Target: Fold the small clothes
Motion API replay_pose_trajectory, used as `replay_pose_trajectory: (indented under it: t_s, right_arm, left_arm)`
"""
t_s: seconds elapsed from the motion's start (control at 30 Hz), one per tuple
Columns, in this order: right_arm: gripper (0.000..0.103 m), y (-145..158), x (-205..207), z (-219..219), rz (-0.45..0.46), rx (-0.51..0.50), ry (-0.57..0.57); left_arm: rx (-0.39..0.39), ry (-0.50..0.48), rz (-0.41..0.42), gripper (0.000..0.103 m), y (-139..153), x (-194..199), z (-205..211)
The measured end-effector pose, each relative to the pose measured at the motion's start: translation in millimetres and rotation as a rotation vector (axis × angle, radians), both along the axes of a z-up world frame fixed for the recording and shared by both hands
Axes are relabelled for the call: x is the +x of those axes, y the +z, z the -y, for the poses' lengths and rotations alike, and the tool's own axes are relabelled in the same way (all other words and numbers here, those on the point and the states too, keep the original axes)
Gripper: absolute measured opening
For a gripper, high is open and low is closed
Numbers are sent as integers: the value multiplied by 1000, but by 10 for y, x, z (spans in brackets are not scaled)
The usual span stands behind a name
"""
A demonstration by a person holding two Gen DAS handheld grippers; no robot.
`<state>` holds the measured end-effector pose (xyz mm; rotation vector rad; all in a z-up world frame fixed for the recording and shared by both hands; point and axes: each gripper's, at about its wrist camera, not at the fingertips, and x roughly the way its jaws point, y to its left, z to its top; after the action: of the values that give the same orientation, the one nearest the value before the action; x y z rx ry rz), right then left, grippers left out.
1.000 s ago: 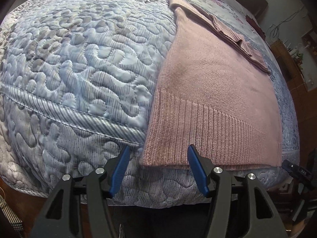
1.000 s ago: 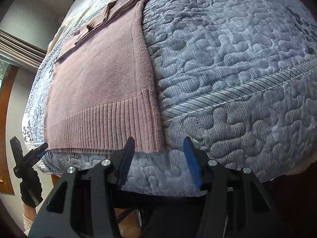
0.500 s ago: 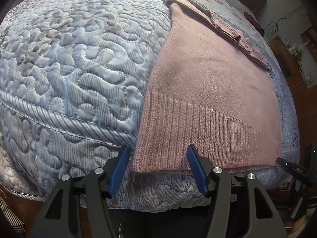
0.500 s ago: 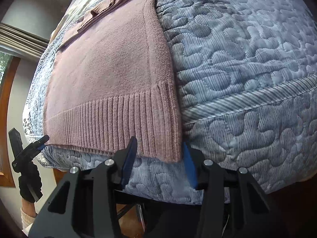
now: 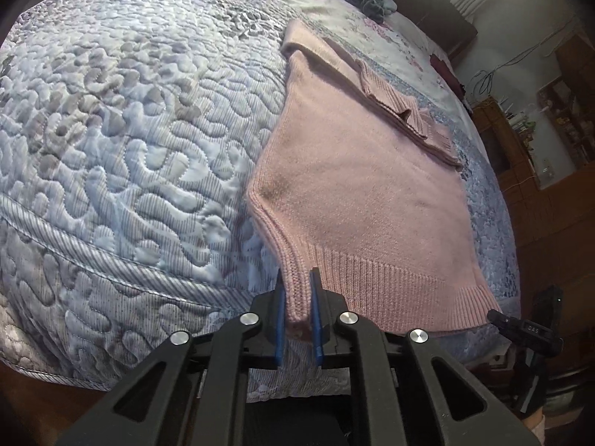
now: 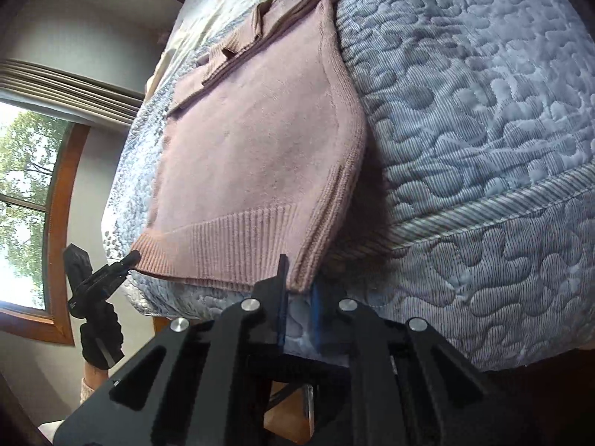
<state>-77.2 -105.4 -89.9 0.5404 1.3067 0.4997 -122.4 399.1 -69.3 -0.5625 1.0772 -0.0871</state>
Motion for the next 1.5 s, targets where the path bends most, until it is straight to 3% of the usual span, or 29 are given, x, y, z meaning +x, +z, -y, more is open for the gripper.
replay_pose_trajectory:
  t_s: [0.1, 0.17, 0.4, 0.93, 1.07, 1.13, 1.27, 1.37, 1.5]
  right_arm:
    - [9, 179, 132, 81, 20, 89, -29]
    - [9, 278, 280, 118, 27, 130, -47]
    - [9, 404, 921, 180, 33, 127, -84]
    - [9, -159, 2077, 127, -80, 82, -112]
    - [10, -294, 2241, 90, -101, 62, -96]
    - [13, -350, 2294, 80, -114, 63, -93]
    - [17, -370, 2309, 156, -114, 89, -100]
    - [40, -237, 2224, 314, -62, 59, -119]
    - [42, -70, 2100, 480, -12, 44, -112]
  left_arm:
    - [-39, 16, 47, 11, 180, 122, -87]
    - [-21, 26, 66, 11, 278, 247, -109]
    - [38, 58, 95, 11, 376, 770, -210]
    - [114, 36, 11, 12, -164, 1748, -329]
    - [137, 30, -5, 17, -275, 1894, -334]
    - [145, 39, -12, 33, -301, 1936, -367]
    - [116, 51, -8, 38, -263, 1927, -482]
    - [101, 57, 39, 39, -138, 1822, -551]
    - [165, -5, 111, 48, 44, 1727, -488]
